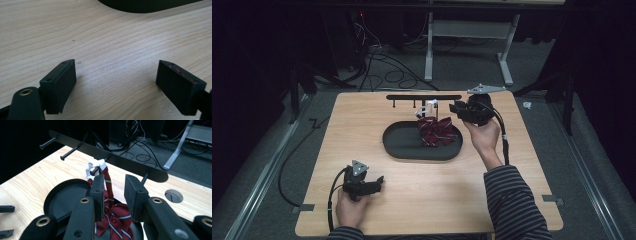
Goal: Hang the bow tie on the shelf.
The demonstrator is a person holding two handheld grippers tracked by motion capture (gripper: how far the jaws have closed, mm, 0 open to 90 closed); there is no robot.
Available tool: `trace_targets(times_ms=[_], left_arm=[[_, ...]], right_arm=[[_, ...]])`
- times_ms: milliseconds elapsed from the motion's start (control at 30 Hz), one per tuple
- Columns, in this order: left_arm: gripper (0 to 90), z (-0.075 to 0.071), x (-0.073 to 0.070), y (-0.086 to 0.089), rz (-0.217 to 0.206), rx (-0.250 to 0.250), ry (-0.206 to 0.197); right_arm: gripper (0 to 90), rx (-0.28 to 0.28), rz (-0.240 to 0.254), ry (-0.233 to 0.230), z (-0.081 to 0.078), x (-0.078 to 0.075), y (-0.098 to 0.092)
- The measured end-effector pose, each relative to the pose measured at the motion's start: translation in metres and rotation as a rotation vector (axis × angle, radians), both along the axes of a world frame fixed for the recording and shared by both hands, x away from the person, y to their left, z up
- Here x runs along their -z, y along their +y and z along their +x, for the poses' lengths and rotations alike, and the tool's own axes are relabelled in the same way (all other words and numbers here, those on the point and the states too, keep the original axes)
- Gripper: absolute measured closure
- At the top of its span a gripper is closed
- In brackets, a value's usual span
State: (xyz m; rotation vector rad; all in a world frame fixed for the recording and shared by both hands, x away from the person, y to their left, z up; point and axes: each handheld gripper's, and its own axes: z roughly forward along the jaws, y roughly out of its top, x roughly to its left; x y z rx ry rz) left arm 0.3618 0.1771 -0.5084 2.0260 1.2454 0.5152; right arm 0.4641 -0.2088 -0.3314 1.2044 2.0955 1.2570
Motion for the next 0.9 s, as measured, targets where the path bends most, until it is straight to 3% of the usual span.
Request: trace_targets(times_ms=[900], left_arm=[[16.9, 0.000, 0.000, 0.000, 0.002, 0.001, 0.001]], right_arm=[[71.7, 0.028, 0.042, -0.013, -0.020, 0.001, -0.034]])
